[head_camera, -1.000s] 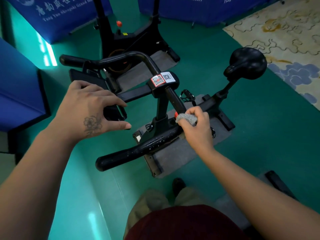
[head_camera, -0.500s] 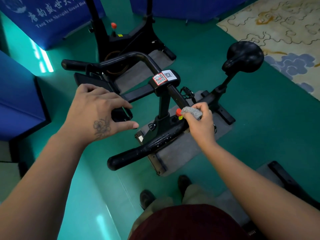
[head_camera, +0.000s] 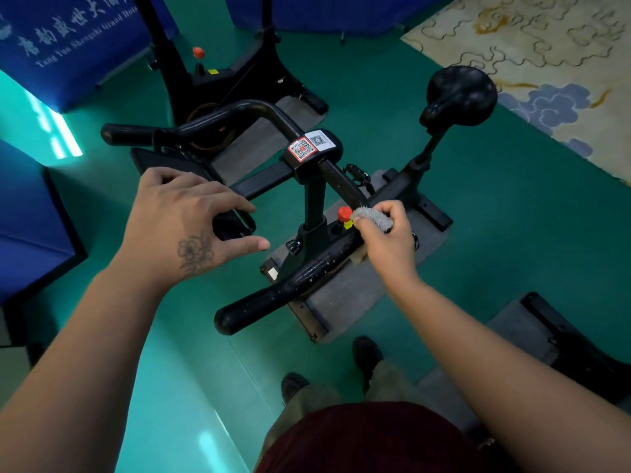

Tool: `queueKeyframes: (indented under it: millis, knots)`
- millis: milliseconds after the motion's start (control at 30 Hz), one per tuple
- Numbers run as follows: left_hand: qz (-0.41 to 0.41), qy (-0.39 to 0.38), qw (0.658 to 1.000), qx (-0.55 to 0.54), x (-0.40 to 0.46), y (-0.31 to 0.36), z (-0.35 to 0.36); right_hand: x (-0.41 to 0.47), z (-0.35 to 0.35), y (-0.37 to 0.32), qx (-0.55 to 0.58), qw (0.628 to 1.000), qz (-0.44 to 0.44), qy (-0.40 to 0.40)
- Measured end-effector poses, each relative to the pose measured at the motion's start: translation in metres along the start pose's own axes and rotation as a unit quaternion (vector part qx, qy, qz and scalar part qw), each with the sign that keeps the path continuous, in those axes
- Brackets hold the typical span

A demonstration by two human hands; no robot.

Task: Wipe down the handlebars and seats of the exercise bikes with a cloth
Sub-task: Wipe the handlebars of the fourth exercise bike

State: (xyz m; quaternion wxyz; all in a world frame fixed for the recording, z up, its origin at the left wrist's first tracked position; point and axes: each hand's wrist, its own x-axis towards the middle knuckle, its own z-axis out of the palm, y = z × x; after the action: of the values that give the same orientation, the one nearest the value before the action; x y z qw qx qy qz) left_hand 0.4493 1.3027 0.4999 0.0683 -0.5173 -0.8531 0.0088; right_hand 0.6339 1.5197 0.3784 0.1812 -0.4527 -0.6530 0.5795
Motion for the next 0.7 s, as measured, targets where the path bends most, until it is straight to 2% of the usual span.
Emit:
queueKeyframes:
  millis: [300, 500, 700]
  knots:
    - [-0.003, 0.003, 1.0, -0.007, 0.0, 0.001, 0.0, -0.033, 0.0, 0.003, -0.038, 0.998, -0.049, 0.022]
    - [-0.005, 0.007, 1.0, -0.007, 0.0, 0.003, -0.002, -0.028, -0.006, 0.004, -0.055, 0.997, -0.047, 0.001]
    - [-0.004, 0.003, 1.0, -0.007, 0.0, 0.003, -0.003, -0.016, -0.015, -0.009, -0.052, 0.998, -0.041, 0.015]
